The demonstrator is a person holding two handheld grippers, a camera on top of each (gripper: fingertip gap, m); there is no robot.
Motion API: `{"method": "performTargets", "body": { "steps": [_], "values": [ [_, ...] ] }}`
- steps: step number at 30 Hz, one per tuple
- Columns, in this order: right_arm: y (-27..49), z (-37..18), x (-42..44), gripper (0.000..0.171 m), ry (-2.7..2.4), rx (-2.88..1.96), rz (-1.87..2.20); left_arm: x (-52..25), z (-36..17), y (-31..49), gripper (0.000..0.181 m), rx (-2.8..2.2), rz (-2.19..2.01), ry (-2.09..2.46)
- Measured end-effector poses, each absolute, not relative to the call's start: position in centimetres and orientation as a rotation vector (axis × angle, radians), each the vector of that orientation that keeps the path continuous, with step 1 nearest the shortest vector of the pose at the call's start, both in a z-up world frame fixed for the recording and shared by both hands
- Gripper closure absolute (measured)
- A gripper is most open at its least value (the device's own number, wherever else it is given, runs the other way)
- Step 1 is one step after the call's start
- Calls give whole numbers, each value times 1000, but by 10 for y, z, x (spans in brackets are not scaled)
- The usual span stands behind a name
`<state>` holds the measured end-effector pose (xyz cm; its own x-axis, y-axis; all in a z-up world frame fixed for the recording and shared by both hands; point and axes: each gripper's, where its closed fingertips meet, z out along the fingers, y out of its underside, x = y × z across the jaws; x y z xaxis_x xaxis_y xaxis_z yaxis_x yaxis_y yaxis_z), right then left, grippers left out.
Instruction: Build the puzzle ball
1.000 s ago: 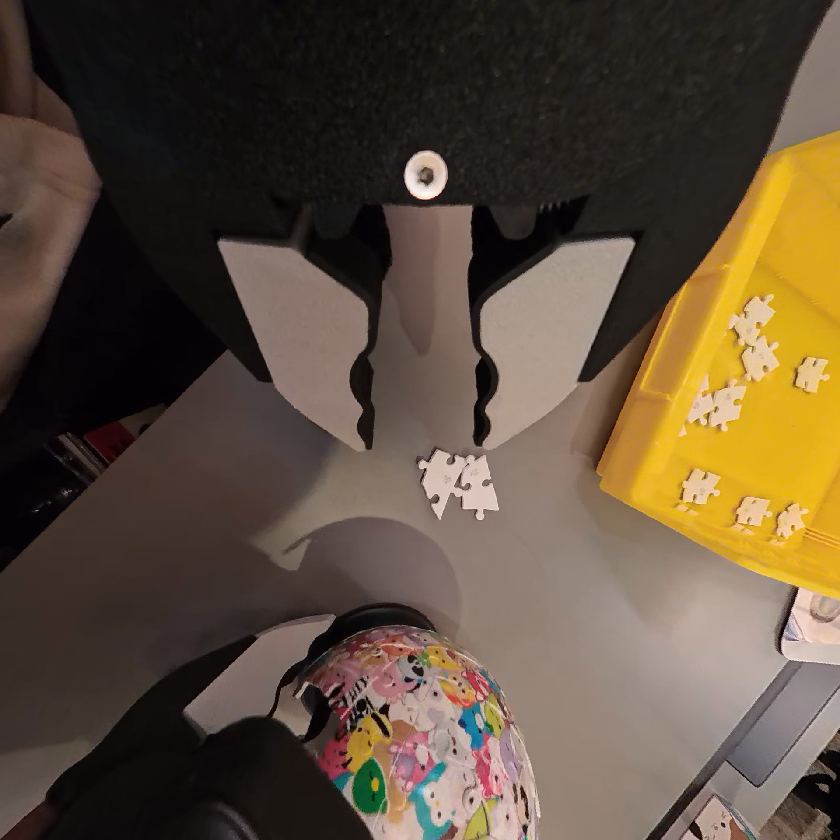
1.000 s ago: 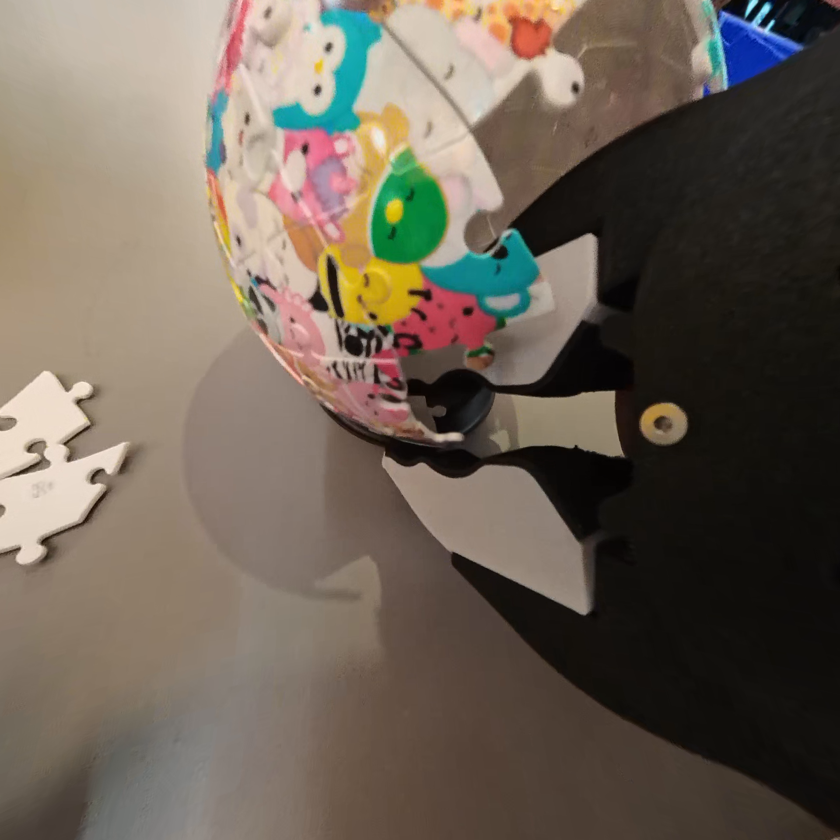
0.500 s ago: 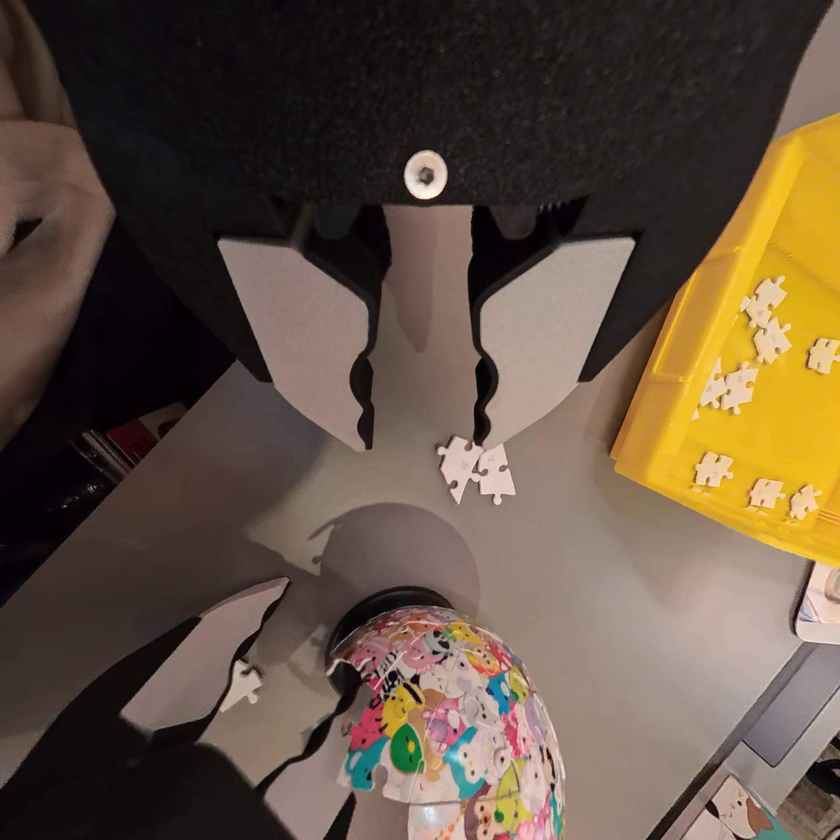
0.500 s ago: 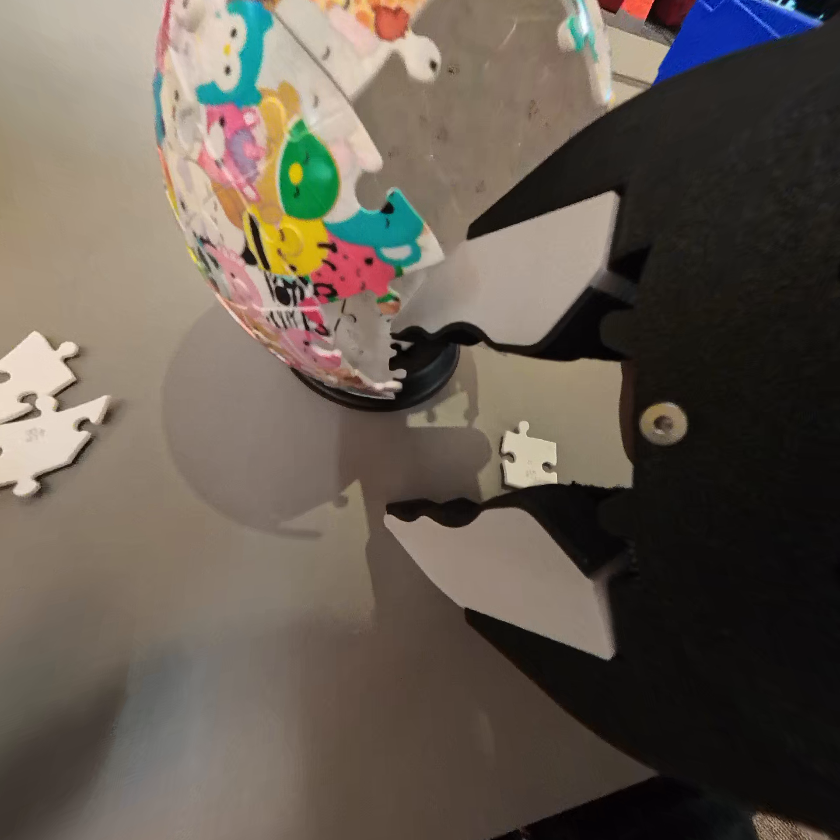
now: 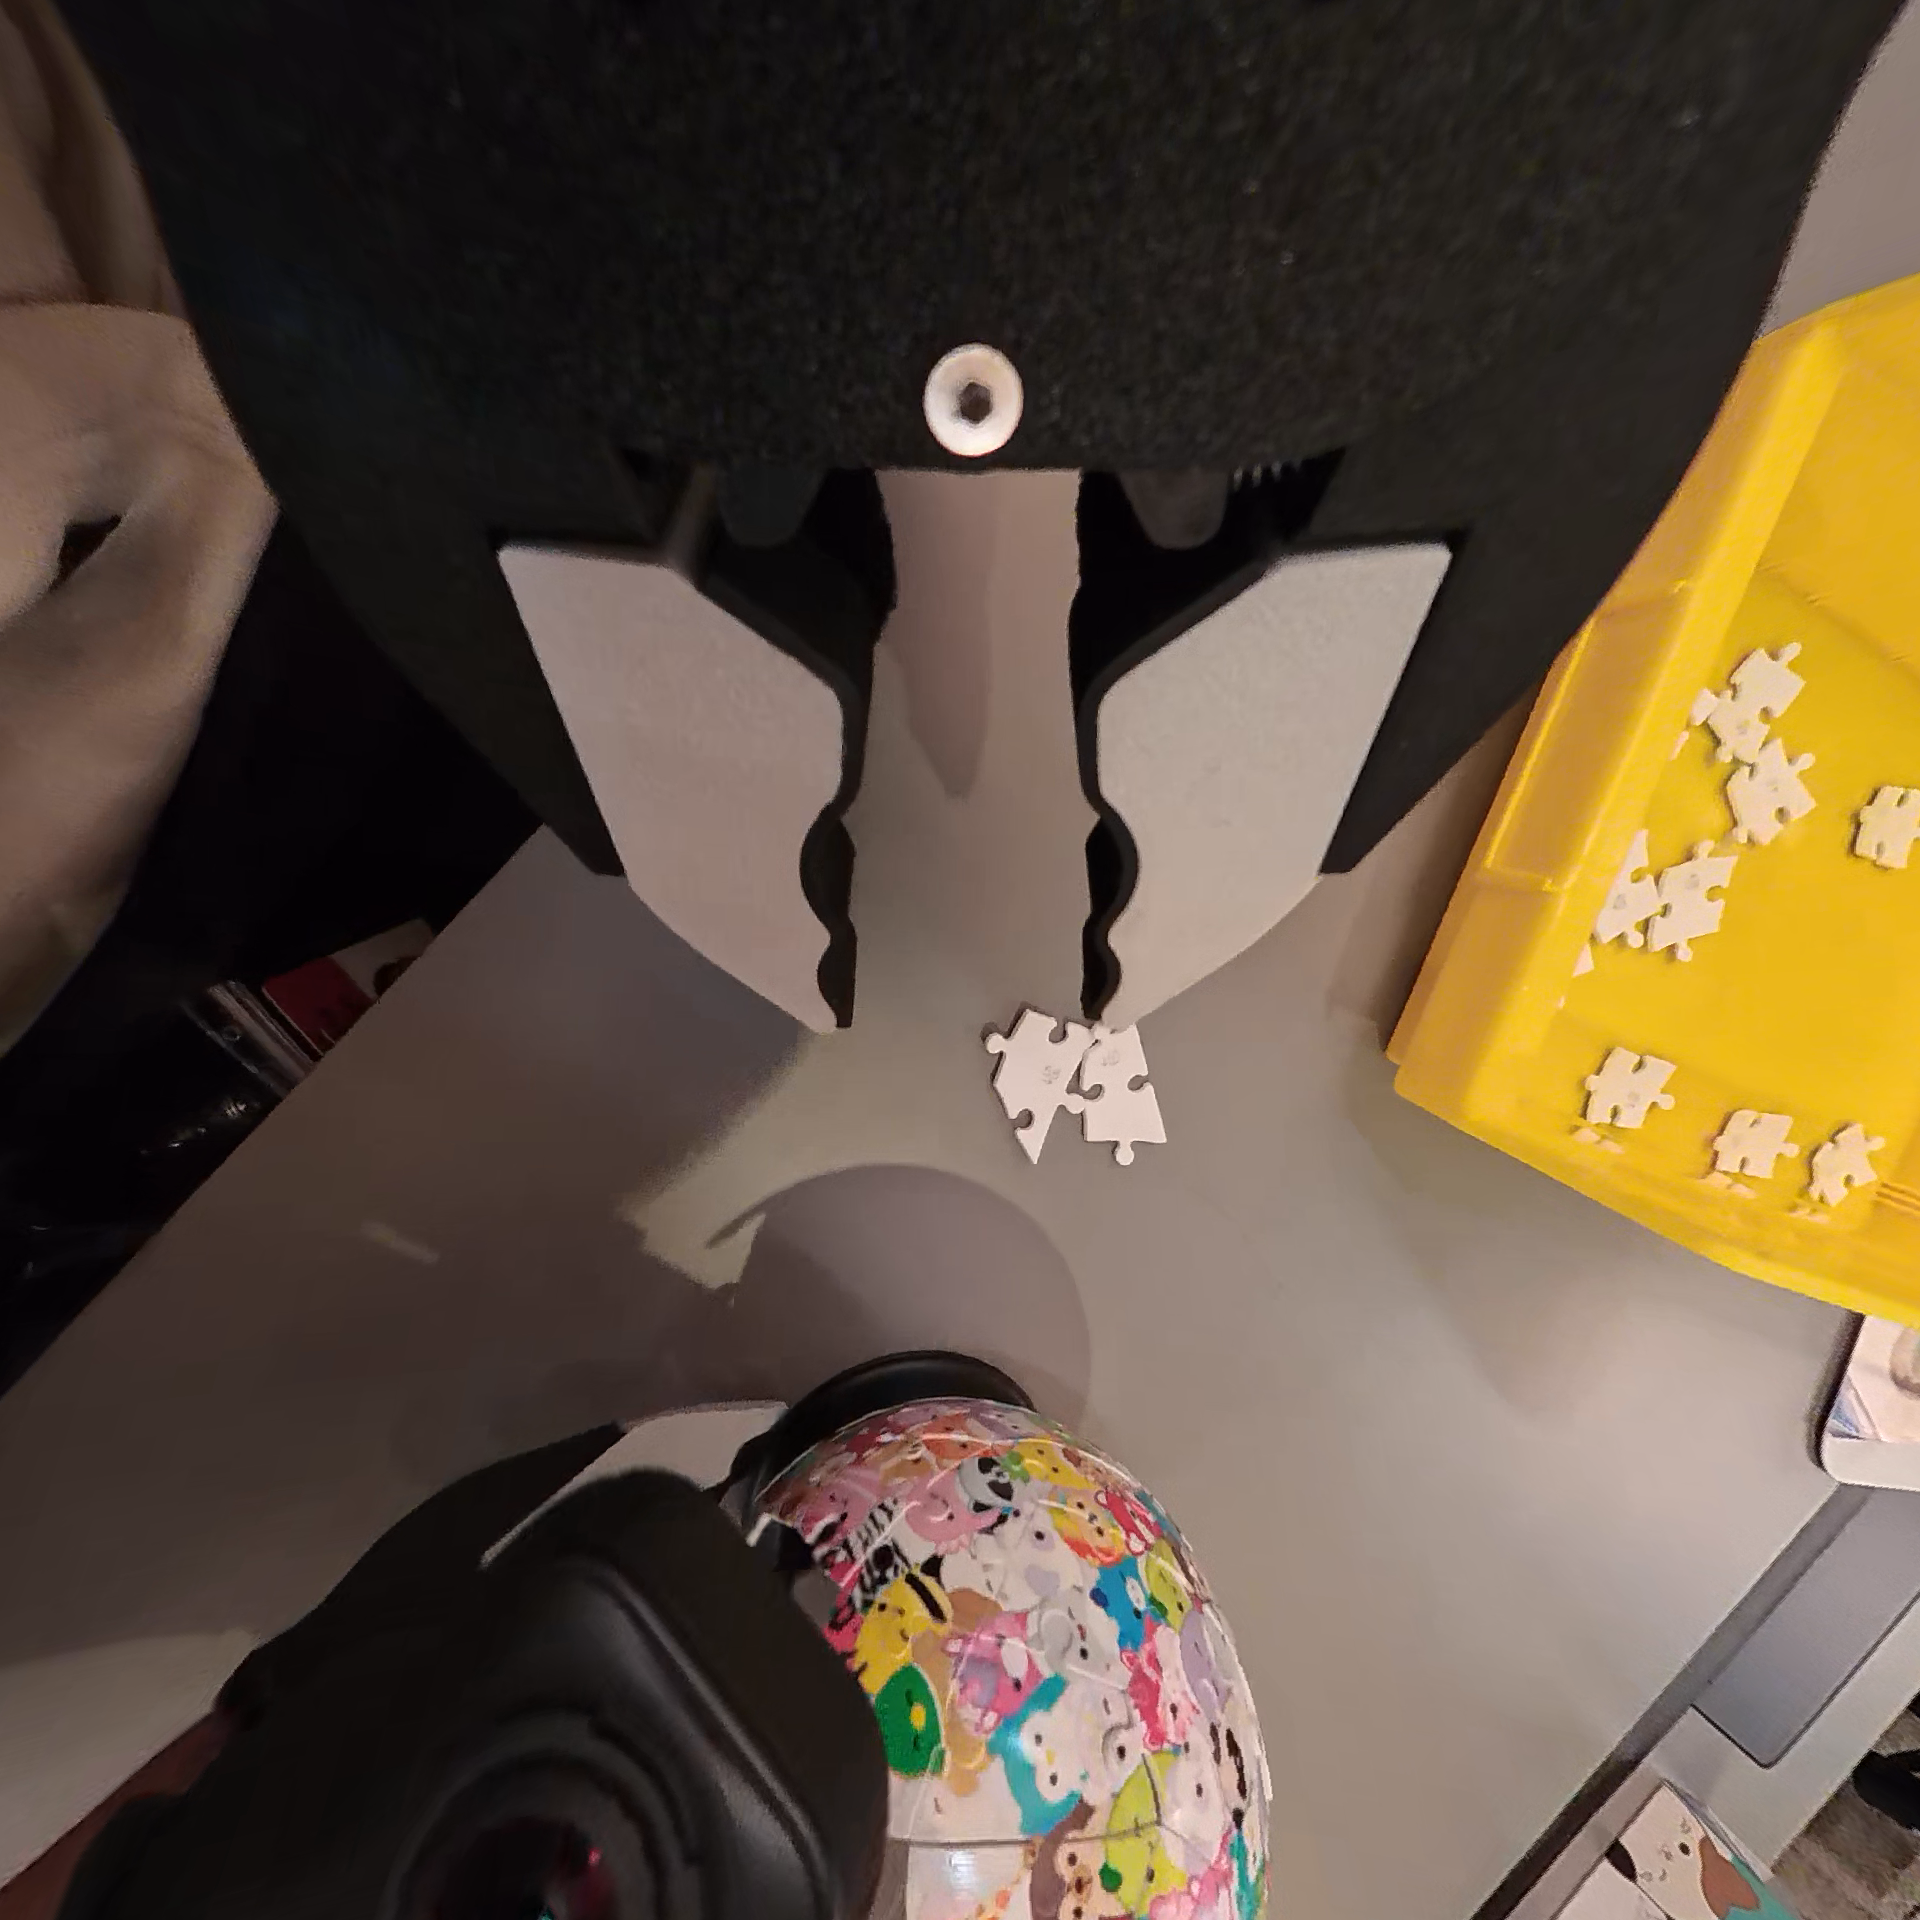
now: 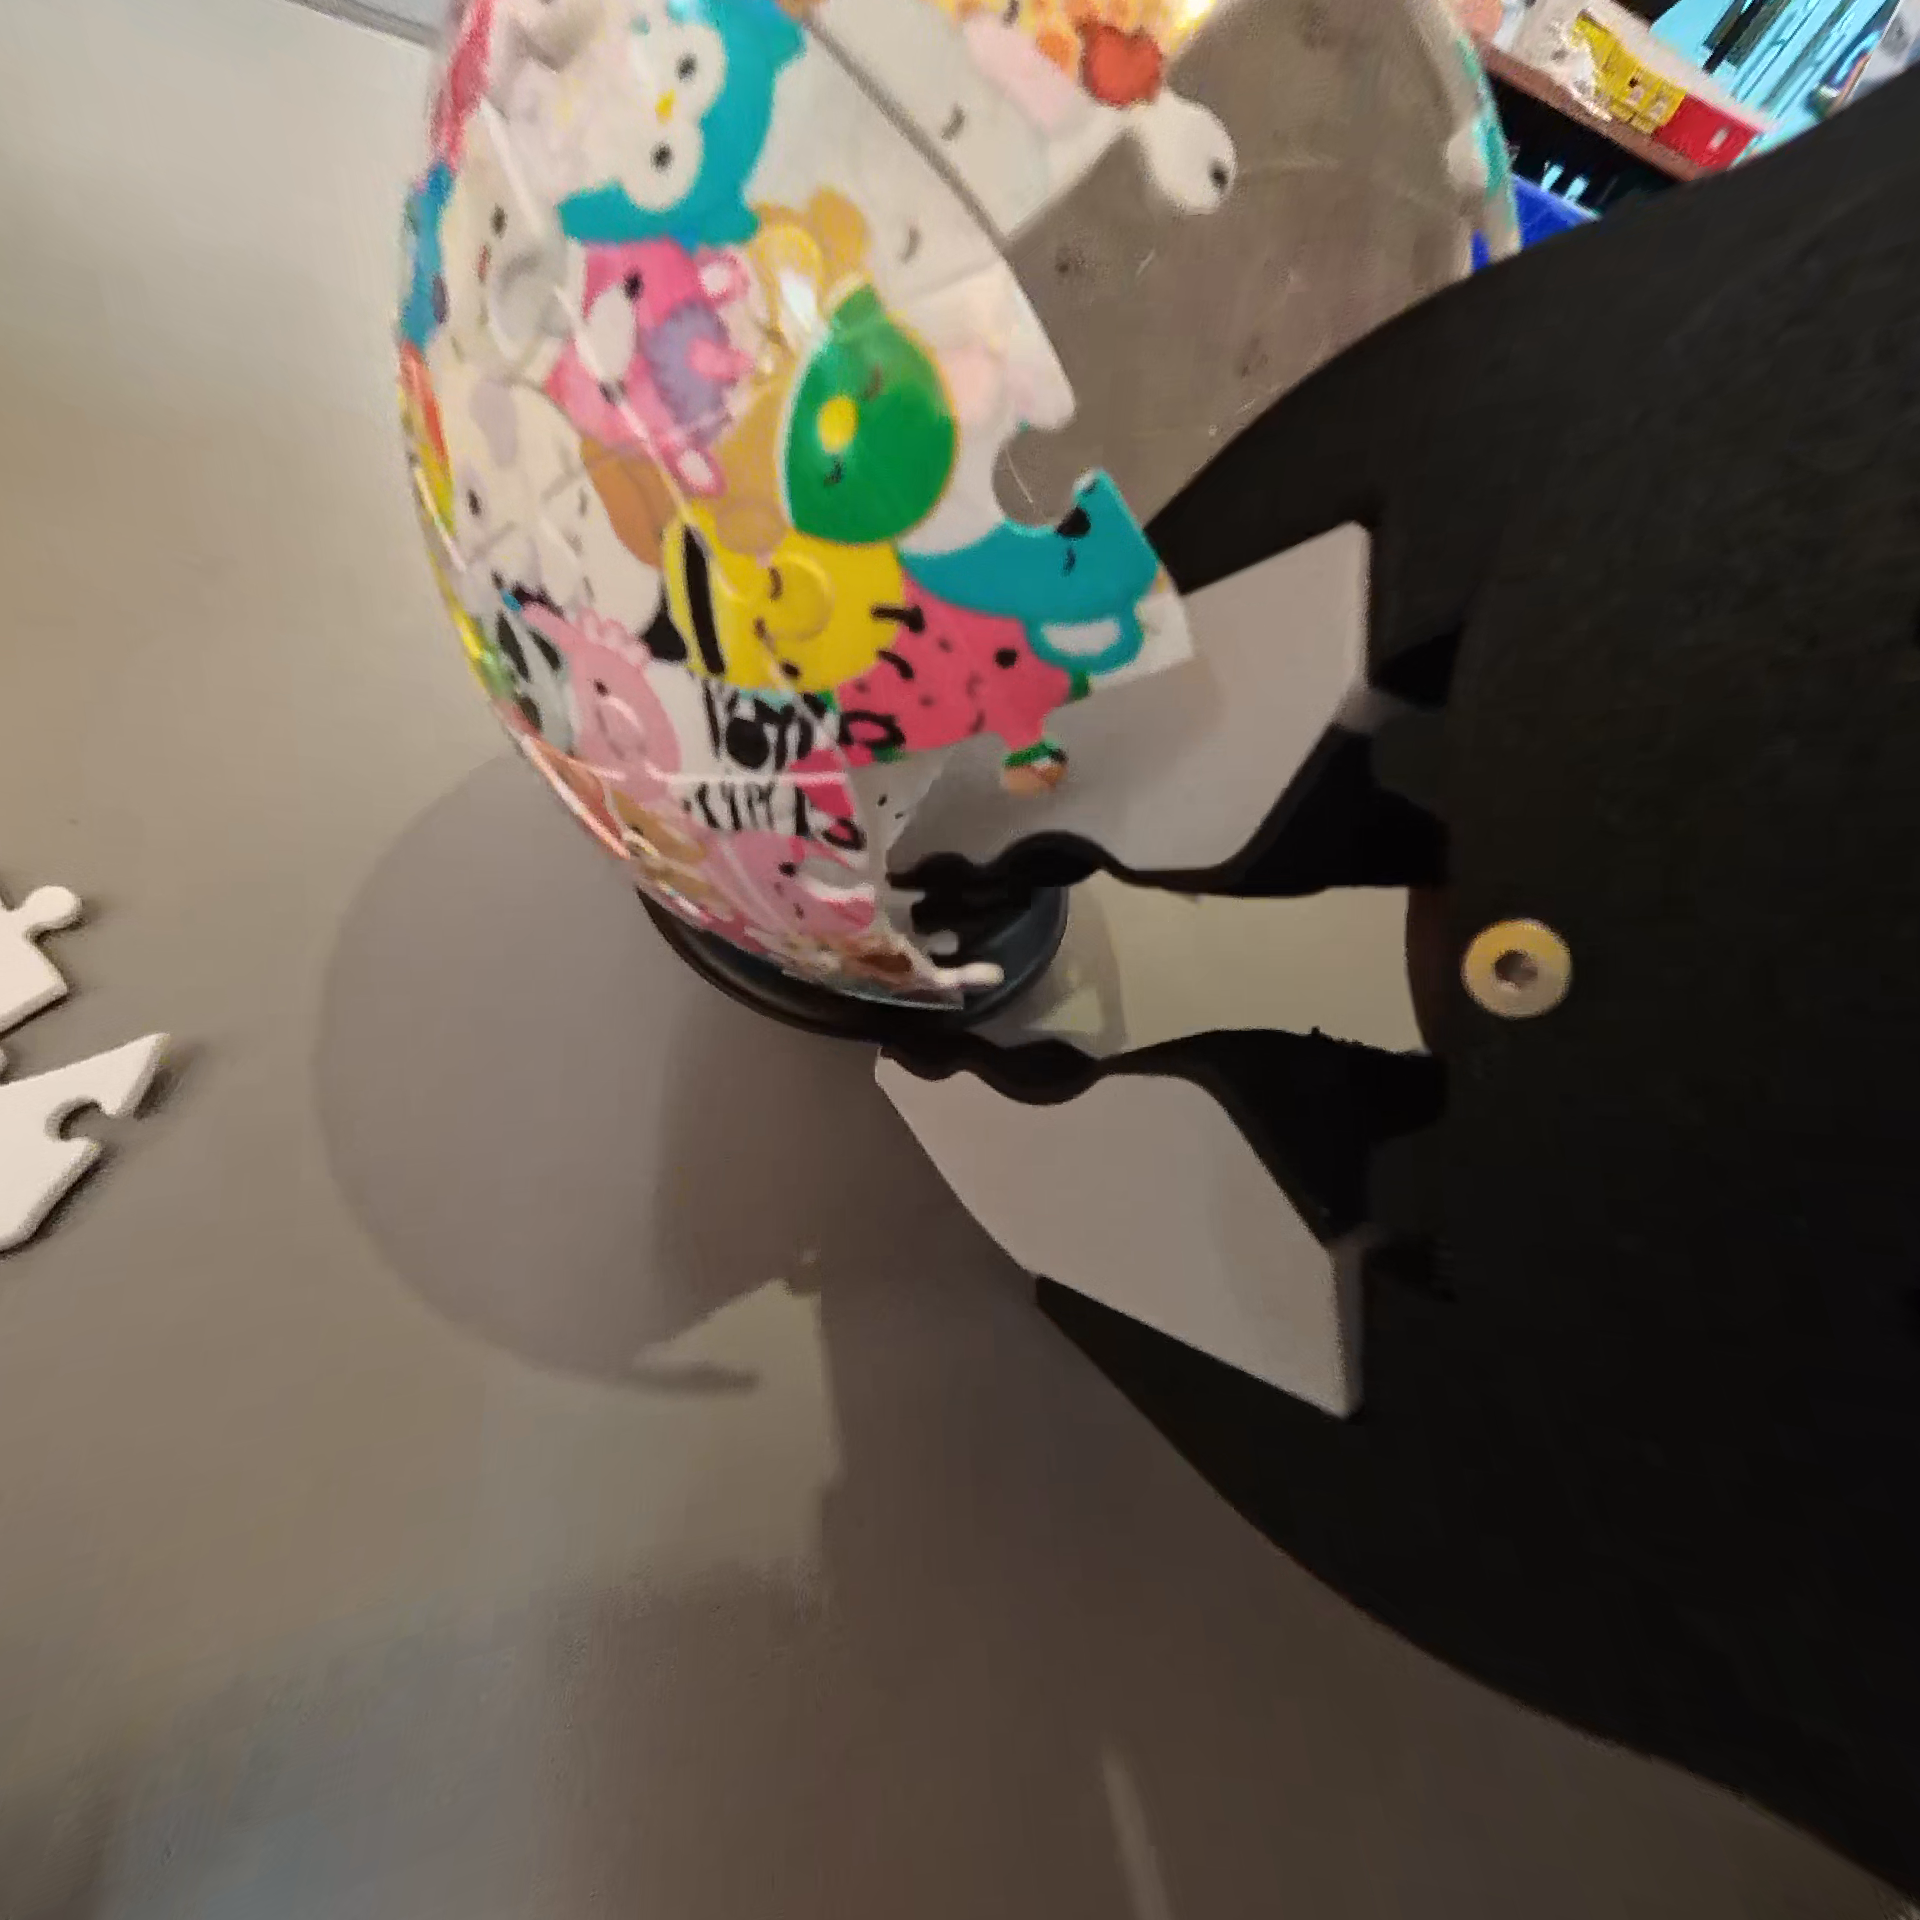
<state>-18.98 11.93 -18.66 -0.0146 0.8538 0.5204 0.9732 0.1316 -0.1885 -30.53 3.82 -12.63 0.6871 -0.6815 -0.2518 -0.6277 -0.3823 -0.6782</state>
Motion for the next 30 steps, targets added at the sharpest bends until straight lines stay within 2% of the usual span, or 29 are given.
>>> {"method": "performTargets", "body": {
  "steps": [3, 7, 25, 30],
  "values": [
    [118, -186, -189, 141, -1908, -1769, -273, -306, -128, 38, 140, -2114, -96, 1005],
    [117, -190, -190, 151, -1914, -1777, -242, -307, -131, 40, 140, -2120, -106, 1011],
    [116, -189, -191, 154, -1907, -1615, -331, -303, -133, 42, 140, -2128, -151, 997],
    [115, -180, -188, 128, -1877, -1617, -336, -303, -134, 41, 140, -2132, -149, 998]
  ]
}}
